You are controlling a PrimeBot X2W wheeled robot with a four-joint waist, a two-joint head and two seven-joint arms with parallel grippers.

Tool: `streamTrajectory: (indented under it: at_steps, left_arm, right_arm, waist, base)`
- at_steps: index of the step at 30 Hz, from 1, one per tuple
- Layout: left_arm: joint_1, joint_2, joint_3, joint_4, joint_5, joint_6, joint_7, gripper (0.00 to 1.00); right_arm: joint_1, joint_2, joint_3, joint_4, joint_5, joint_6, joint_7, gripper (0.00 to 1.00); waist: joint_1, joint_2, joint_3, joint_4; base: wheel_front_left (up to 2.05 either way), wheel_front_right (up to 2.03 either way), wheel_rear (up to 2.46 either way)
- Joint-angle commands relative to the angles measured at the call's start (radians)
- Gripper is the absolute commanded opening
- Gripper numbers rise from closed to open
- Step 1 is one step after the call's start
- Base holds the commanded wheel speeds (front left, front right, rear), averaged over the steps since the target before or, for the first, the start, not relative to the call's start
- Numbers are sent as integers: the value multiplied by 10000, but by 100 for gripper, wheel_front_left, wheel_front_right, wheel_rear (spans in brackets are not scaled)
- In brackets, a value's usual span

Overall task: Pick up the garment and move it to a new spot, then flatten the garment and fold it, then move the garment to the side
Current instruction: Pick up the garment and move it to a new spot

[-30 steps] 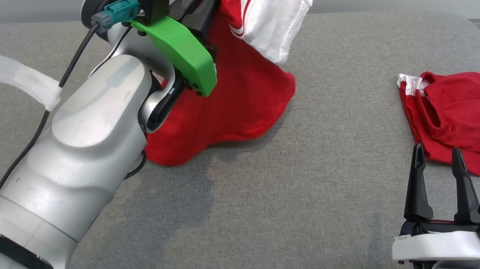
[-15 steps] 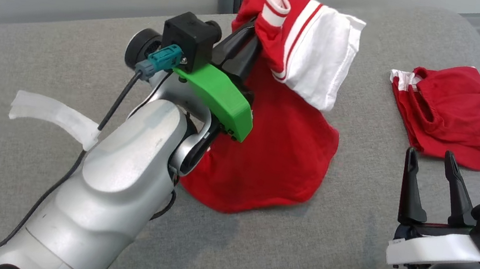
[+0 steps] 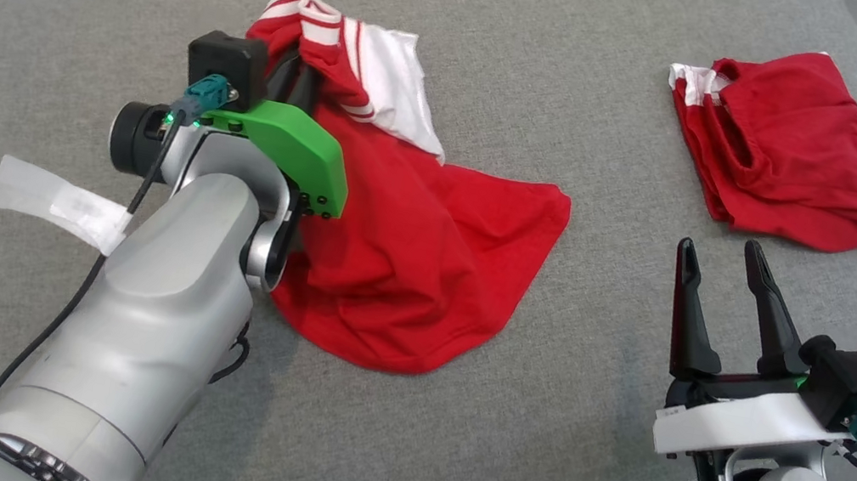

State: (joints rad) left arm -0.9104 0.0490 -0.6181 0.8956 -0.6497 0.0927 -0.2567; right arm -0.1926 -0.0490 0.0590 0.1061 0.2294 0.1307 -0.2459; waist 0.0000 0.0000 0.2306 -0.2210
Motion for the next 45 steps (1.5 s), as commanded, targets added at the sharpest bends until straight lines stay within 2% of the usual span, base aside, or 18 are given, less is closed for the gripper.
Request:
streamTrajectory:
  at_steps: [1, 6, 12, 16, 17, 19, 20, 28, 38, 43, 45]
  left_arm:
    - [-170, 33, 109, 404, -150, 31, -71, 0]
    - [-314, 122, 687, 1187, -166, 304, -106, 0]
    - [-162, 335, 1545, 941, 139, 681, -88, 0]
    - [89, 394, 2013, 977, 426, 744, -81, 0]
    - [147, 375, 2087, 1079, 468, 722, -79, 5]
    - [187, 333, 2195, 1265, 515, 622, -81, 89]
    - [211, 312, 2268, 1313, 523, 583, -82, 100]
    - [599, 253, 2992, 1196, 723, 433, -82, 100]
    - [2434, 87, 3340, 55, 1300, -352, -69, 100]
    - [3699, 23, 2962, -981, 1167, -758, -69, 100]
    - [4120, 26, 2733, -1446, 979, -730, -71, 100]
  right_arm:
    - [-139, -34, 6, 59, 47, 1, -74, 100]
    - [-201, -32, -106, 148, 38, 1, -133, 100]
    - [-240, -31, -96, 237, 42, 1, -159, 100]
    - [-296, -32, -67, 305, 1, 1, -181, 100]
    - [-296, -32, -67, 318, -7, 1, -183, 100]
    - [-283, -32, -73, 350, -27, 1, -183, 100]
    - [-275, -32, -83, 361, -30, 1, -186, 100]
    - [-103, -32, -293, 406, -124, 1, -197, 100]
    - [291, -34, -506, 310, -106, 1, -174, 100]
    - [448, -34, -489, 304, -50, 1, -141, 100]
    - [501, -32, -431, 373, -25, 1, -120, 100]
  waist:
    - [0, 0, 241, -223]
    - [0, 0, 312, -190]
    - [0, 0, 294, -39]
    - [0, 0, 194, 56]
    - [0, 0, 162, 75]
    - [0, 0, 103, 114]
    - [0, 0, 81, 133]
    - [0, 0, -271, 425]
    - [0, 0, -928, 1126]
    - [0, 0, -1140, 1307]
    - [0, 0, -1201, 1361]
  base:
    - [0, 0, 0]
    - [0, 0, 0]
    - [0, 0, 0]
    - [0, 0, 0]
    - [0, 0, 0]
    - [0, 0, 0]
    - [0, 0, 0]
    - [0, 0, 0]
    - [0, 0, 0]
    - [0, 0, 0]
    - [0, 0, 0]
